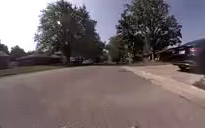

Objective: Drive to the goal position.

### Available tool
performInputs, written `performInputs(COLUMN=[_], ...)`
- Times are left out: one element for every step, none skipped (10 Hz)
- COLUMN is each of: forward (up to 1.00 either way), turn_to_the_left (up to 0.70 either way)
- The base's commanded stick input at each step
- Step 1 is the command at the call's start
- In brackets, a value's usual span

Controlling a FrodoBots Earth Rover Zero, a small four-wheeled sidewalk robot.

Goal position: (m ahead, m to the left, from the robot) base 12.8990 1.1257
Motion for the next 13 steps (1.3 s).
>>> performInputs(forward=[0.66, 0.66, 0.66, 0.66, 0.66, 0.66, 0.66, 0.66, 0.66, 0.66, 0.66, 0.66, 0.66], turn_to_the_left=[0.03, 0.03, 0.03, 0.03, 0.03, -0.27, -0.28, -0.07, 0.03, 0.03, 0.03, 0.03, 0.03])
